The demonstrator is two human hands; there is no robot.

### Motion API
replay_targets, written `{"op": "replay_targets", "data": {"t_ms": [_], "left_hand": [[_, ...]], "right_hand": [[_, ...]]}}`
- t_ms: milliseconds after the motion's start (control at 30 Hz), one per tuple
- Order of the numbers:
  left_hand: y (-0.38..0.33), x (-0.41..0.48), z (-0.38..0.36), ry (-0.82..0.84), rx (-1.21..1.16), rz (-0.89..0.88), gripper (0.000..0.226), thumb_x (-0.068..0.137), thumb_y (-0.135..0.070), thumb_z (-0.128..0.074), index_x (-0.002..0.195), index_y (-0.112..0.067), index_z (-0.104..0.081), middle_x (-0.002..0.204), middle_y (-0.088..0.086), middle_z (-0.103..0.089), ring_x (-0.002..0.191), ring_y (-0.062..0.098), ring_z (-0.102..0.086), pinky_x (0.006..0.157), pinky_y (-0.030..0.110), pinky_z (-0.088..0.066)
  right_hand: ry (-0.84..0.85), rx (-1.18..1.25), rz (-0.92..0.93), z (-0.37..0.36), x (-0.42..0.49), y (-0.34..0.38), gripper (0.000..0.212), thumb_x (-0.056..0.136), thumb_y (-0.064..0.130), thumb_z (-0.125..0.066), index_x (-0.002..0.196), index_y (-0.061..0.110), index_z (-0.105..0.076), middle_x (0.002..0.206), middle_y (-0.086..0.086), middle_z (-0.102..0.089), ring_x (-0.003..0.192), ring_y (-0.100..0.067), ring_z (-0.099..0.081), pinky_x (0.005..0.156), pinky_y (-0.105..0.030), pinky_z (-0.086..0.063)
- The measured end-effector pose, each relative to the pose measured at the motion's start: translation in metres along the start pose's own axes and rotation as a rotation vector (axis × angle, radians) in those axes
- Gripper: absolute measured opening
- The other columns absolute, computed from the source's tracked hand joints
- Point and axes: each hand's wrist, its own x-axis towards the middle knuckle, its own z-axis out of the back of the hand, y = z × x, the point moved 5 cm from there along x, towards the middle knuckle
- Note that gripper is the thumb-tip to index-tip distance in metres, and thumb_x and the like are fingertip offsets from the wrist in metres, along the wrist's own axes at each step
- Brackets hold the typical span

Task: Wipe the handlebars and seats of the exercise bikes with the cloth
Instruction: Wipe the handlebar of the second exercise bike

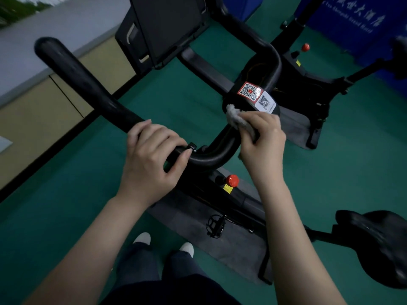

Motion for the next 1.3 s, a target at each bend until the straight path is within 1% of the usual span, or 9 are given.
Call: {"op": "replay_targets", "data": {"t_ms": [133, 267, 467, 633, 767, 833, 1000, 1100, 1300], "left_hand": [[0.000, 0.000, 0.000, -0.005, 0.002, 0.000, 0.028, 0.093, -0.033, -0.050, 0.085, -0.013, -0.069, 0.087, -0.002, -0.065, 0.093, 0.019, -0.059, 0.107, 0.036, -0.025], [0.001, -0.002, -0.002, -0.013, 0.013, -0.003, 0.030, 0.095, -0.034, -0.048, 0.085, -0.013, -0.068, 0.087, -0.002, -0.065, 0.094, 0.020, -0.058, 0.108, 0.034, -0.024], [0.001, -0.003, -0.006, -0.038, 0.029, 0.000, 0.031, 0.095, -0.033, -0.047, 0.085, -0.012, -0.068, 0.086, 0.000, -0.064, 0.094, 0.020, -0.057, 0.108, 0.034, -0.023], [-0.001, -0.003, -0.006, -0.053, 0.032, -0.008, 0.031, 0.095, -0.032, -0.047, 0.084, -0.011, -0.068, 0.085, 0.001, -0.064, 0.094, 0.020, -0.056, 0.108, 0.032, -0.022], [-0.001, -0.002, -0.006, -0.060, 0.039, -0.010, 0.033, 0.095, -0.032, -0.046, 0.083, -0.010, -0.067, 0.085, 0.002, -0.064, 0.093, 0.021, -0.055, 0.107, 0.033, -0.023], [-0.001, -0.003, -0.006, -0.061, 0.043, -0.016, 0.033, 0.096, -0.032, -0.045, 0.083, -0.010, -0.067, 0.085, 0.002, -0.064, 0.093, 0.021, -0.055, 0.107, 0.034, -0.023], [0.000, -0.003, -0.007, -0.063, 0.059, -0.028, 0.033, 0.096, -0.032, -0.045, 0.083, -0.011, -0.067, 0.085, 0.001, -0.063, 0.094, 0.020, -0.055, 0.107, 0.034, -0.024], [0.002, -0.003, -0.007, -0.071, 0.056, -0.032, 0.033, 0.096, -0.032, -0.045, 0.083, -0.011, -0.067, 0.084, 0.001, -0.063, 0.094, 0.020, -0.054, 0.107, 0.033, -0.022], [0.004, -0.004, -0.009, -0.072, 0.030, -0.048, 0.034, 0.097, -0.034, -0.044, 0.084, -0.012, -0.067, 0.085, 0.001, -0.063, 0.095, 0.020, -0.055, 0.107, 0.034, -0.023]], "right_hand": [[-0.136, 0.096, -0.073, -0.001, -0.021, -0.007, 0.019, 0.087, 0.002, -0.062, 0.101, 0.009, -0.073, 0.101, 0.007, -0.065, 0.099, -0.014, -0.057, 0.091, -0.020, -0.044], [-0.414, 0.447, -0.511, -0.013, -0.036, -0.033, 0.016, 0.088, 0.003, -0.062, 0.101, 0.004, -0.072, 0.099, -0.012, -0.070, 0.097, -0.025, -0.065, 0.090, -0.043, -0.051], [-0.554, 0.894, -0.783, -0.033, -0.040, -0.045, 0.015, 0.090, -0.001, -0.058, 0.090, 0.009, -0.069, 0.083, -0.005, -0.067, 0.085, -0.020, -0.061, 0.085, -0.040, -0.052], [-0.437, 1.165, -0.871, -0.047, -0.049, -0.048, 0.013, 0.094, -0.001, -0.052, 0.102, -0.001, -0.062, 0.087, -0.010, -0.064, 0.085, -0.023, -0.061, 0.086, -0.039, -0.053], [-0.253, 1.439, -0.922, -0.064, -0.064, -0.037, 0.018, 0.097, -0.003, -0.042, 0.093, 0.002, -0.060, 0.076, -0.010, -0.067, 0.067, -0.019, -0.066, 0.067, -0.032, -0.059], [-0.143, 1.520, -0.935, -0.067, -0.066, -0.033, 0.021, 0.097, -0.002, -0.040, 0.092, 0.003, -0.060, 0.072, -0.007, -0.070, 0.064, -0.017, -0.068, 0.065, -0.029, -0.058], [-0.004, 1.485, -0.908, -0.065, -0.074, -0.031, 0.017, 0.095, 0.000, -0.043, 0.100, 0.000, -0.059, 0.083, -0.010, -0.068, 0.071, -0.020, -0.066, 0.066, -0.029, -0.057], [0.117, 1.445, -0.921, -0.066, -0.096, -0.023, 0.029, 0.086, 0.006, -0.052, 0.112, -0.005, -0.057, 0.088, -0.014, -0.066, 0.069, -0.020, -0.065, 0.064, -0.029, -0.056], [0.086, 1.461, -0.886, -0.067, -0.088, -0.022, 0.017, 0.085, 0.002, -0.050, 0.097, 0.002, -0.062, 0.081, -0.008, -0.070, 0.069, -0.016, -0.066, 0.068, -0.028, -0.056]]}}
